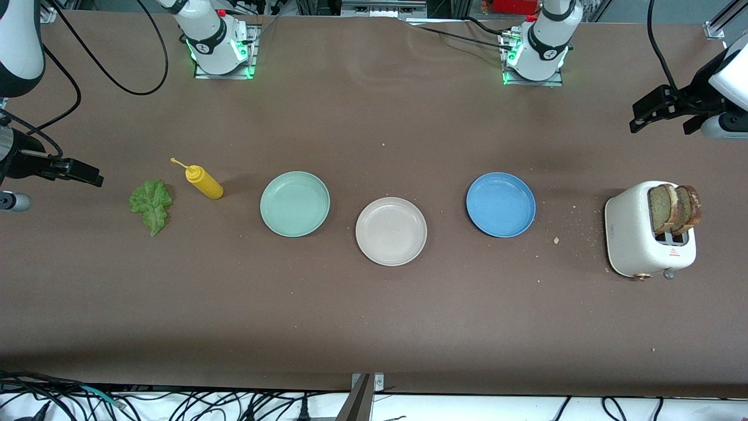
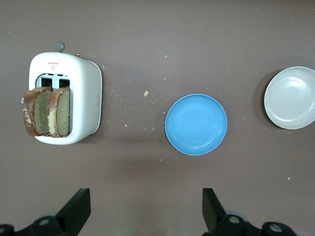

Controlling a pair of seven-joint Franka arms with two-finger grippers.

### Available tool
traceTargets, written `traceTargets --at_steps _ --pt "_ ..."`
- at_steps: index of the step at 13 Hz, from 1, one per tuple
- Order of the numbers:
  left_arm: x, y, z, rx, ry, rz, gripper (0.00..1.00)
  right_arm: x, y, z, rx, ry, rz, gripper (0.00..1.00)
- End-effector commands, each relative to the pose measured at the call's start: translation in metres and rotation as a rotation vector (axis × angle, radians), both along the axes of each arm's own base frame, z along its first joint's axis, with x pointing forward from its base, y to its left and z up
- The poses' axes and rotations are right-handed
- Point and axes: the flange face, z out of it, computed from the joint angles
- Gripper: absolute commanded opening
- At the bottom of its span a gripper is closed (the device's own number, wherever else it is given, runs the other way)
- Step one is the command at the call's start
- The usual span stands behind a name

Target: Make sandwich in beige plate with both arms

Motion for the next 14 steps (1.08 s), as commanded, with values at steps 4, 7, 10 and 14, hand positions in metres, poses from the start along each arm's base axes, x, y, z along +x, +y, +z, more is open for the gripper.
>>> traceTargets --at_steps 4,7,10,14 --pt "-0.0004 -0.0018 -0.0019 0.024 -0.006 -0.002 1.0 0.0021 -0.004 0.0044 0.02 -0.008 -0.008 1.0" --pt "-0.0004 -0.0018 -0.0019 0.024 -0.006 -0.002 1.0 0.0024 -0.0037 0.0035 0.023 -0.006 -0.007 1.0" --pt "-0.0002 -0.0018 -0.0018 0.024 -0.008 -0.002 1.0 0.0022 -0.0055 0.0035 0.024 -0.006 0.004 1.0" --pt "0.0003 -0.0019 -0.0026 0.025 -0.006 -0.002 1.0 0.0021 -0.0072 0.0035 0.026 -0.006 0.002 1.0"
